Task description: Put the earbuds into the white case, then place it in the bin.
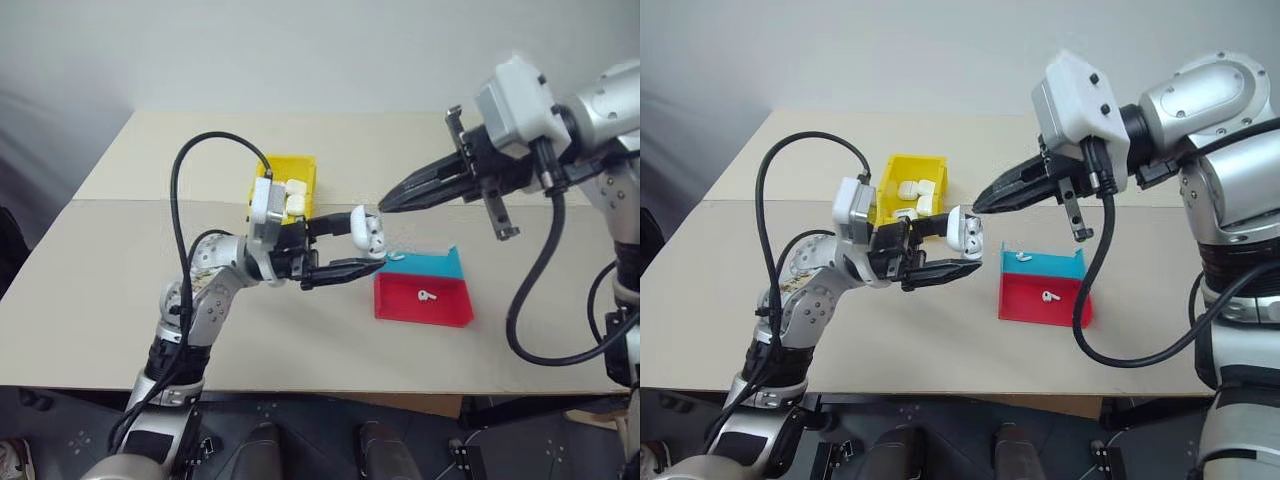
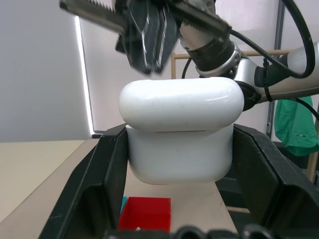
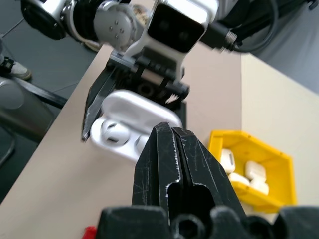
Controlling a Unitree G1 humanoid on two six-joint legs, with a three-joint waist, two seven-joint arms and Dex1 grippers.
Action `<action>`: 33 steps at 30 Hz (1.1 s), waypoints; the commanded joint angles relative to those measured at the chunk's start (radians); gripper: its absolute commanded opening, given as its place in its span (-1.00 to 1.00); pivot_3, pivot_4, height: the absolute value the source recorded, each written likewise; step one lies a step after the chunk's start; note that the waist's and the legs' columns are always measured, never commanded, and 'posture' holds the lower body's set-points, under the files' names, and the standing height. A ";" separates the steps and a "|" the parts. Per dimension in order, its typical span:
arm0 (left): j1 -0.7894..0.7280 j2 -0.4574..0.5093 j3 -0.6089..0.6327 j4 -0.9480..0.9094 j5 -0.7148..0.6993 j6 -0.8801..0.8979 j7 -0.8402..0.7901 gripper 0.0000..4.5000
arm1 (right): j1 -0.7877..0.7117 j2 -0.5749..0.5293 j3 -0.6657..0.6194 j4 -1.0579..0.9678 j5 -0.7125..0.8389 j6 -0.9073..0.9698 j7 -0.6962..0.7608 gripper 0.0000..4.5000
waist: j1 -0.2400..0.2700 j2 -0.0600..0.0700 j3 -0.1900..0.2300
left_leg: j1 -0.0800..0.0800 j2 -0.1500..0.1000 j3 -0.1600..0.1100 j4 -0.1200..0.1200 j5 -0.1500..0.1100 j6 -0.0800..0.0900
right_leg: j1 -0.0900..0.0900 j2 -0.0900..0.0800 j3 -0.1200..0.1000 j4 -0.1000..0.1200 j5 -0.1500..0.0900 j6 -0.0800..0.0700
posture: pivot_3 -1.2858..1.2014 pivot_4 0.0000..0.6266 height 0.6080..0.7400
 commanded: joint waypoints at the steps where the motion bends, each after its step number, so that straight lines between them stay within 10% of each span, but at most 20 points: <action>1: -0.023 -0.020 -0.010 -0.013 -0.015 -0.008 -0.011 0.24 | -0.063 0.053 0.002 0.017 -0.026 -0.018 -0.023 -0.98 | 0.000 0.000 0.000 | 0.000 0.000 0.000 0.000 0.000 0.000 | 0.000 0.000 0.000 0.000 0.000 0.000 | 0.03 -0.52 1.00; 10: -0.033 -0.032 -0.010 -0.001 -0.010 -0.014 -0.019 0.24 | -0.085 0.163 0.130 0.024 -0.149 -0.047 -0.020 -0.98 | 0.000 0.000 0.000 | -0.001 0.000 0.000 0.000 0.000 0.000 | 0.000 0.000 0.000 0.000 0.000 0.000 | 0.03 -0.52 1.00; 21: -0.021 -0.024 0.007 -0.013 0.001 -0.033 0.007 0.24 | 0.006 0.041 0.074 -0.018 -0.131 -0.157 0.094 -0.98 | 0.003 0.000 0.000 | 0.000 0.000 0.000 0.000 0.000 0.000 | 0.000 0.000 -0.001 0.000 0.000 0.000 | 0.03 -0.52 1.00; 33: -0.002 -0.110 0.090 -0.013 0.151 -0.077 0.410 0.24 | 0.224 0.090 -0.306 -0.192 0.047 0.160 -0.401 -0.98 | 0.013 0.000 0.000 | 0.000 0.000 -0.001 0.000 0.000 0.000 | 0.002 -0.001 -0.001 -0.001 0.000 0.000 | 0.03 -0.52 1.00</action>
